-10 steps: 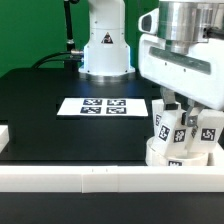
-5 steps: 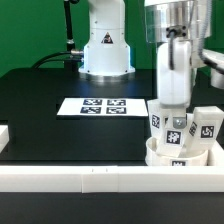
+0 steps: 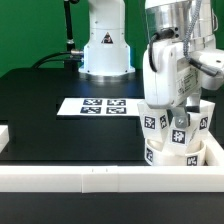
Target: Assemble stool
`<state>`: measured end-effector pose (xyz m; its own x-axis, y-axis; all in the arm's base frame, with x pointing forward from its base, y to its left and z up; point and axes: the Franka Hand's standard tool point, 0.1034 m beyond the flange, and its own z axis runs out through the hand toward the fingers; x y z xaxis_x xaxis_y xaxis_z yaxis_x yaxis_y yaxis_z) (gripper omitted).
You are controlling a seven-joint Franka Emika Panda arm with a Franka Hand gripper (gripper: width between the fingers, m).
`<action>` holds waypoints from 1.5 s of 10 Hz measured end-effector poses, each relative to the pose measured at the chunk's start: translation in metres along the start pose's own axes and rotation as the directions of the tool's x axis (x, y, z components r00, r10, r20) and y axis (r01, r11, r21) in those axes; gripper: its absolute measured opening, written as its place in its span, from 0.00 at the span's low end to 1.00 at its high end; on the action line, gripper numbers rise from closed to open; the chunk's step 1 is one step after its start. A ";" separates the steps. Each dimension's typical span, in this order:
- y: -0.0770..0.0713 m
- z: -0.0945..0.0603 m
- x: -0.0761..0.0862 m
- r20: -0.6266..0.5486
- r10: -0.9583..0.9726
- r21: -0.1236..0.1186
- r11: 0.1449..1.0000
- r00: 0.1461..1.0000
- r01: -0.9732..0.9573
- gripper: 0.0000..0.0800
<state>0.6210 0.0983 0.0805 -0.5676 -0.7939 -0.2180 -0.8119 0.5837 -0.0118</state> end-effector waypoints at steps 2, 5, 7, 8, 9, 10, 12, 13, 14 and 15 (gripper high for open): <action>0.002 0.001 -0.003 0.054 0.099 0.016 0.995 0.994 -0.100 0.42; 0.011 0.003 -0.011 0.119 0.232 0.024 0.971 0.965 -0.237 0.42; 0.013 0.003 -0.013 0.129 0.244 0.031 0.968 0.961 -0.250 0.42; 0.012 0.002 -0.012 0.136 0.261 0.029 0.963 0.956 -0.267 0.42; 0.011 0.001 -0.011 0.144 0.253 0.029 0.965 0.957 -0.260 0.42; 0.009 -0.003 -0.012 0.149 0.215 0.037 0.974 0.965 -0.223 0.42; 0.005 -0.023 -0.012 0.173 0.197 0.048 0.977 0.965 -0.208 0.75; 0.003 -0.035 -0.013 0.187 0.196 0.051 0.977 0.963 -0.209 0.75; 0.007 -0.044 -0.017 0.190 0.191 0.019 0.980 0.963 -0.199 0.80; 0.005 -0.043 -0.015 0.189 0.192 0.030 0.979 0.963 -0.201 0.81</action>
Offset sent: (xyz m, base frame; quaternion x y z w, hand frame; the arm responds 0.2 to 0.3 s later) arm -0.0121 0.0073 -0.0002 0.0055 -0.0235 0.2669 0.9634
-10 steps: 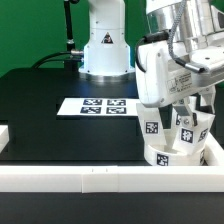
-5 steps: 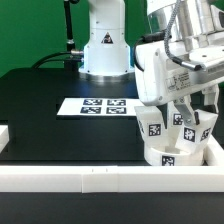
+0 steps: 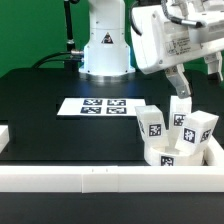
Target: Assemble stool
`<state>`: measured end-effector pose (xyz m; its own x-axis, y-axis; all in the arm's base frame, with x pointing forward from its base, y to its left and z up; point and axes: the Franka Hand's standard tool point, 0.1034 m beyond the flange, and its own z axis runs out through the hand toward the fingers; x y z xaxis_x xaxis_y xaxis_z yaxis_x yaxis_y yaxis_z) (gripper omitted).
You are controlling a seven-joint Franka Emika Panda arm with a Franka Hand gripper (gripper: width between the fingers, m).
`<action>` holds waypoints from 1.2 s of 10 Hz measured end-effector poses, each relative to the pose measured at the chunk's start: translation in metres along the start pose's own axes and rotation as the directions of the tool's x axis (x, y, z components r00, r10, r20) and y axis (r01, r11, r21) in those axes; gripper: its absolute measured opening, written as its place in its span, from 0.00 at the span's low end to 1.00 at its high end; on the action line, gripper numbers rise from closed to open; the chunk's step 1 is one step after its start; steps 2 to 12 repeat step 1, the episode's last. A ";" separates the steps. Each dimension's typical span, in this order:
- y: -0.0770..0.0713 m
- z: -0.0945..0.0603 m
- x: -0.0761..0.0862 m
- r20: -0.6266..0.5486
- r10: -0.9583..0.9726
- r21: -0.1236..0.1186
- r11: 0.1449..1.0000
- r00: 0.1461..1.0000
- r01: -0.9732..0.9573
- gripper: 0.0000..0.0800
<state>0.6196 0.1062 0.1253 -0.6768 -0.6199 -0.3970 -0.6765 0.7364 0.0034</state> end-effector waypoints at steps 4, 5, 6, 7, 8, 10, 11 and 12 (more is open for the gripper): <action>0.001 0.002 0.002 -0.004 0.000 -0.002 1.000 1.000 0.000 0.81; 0.001 0.002 0.002 -0.004 0.000 -0.002 1.000 1.000 0.000 0.81; 0.001 0.002 0.002 -0.004 0.000 -0.002 1.000 1.000 0.000 0.81; 0.001 0.002 0.002 -0.004 0.000 -0.002 1.000 1.000 0.000 0.81; 0.001 0.002 0.002 -0.004 0.000 -0.002 1.000 1.000 0.000 0.81; 0.001 0.002 0.002 -0.004 0.000 -0.002 1.000 1.000 0.000 0.81; 0.001 0.002 0.002 -0.004 0.000 -0.002 1.000 1.000 0.000 0.81; 0.001 0.002 0.002 -0.004 0.000 -0.002 1.000 1.000 0.000 0.81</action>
Offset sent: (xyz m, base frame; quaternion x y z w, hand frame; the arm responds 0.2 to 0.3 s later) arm 0.0000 0.0000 0.0000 0.0000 0.0000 0.0000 1.0000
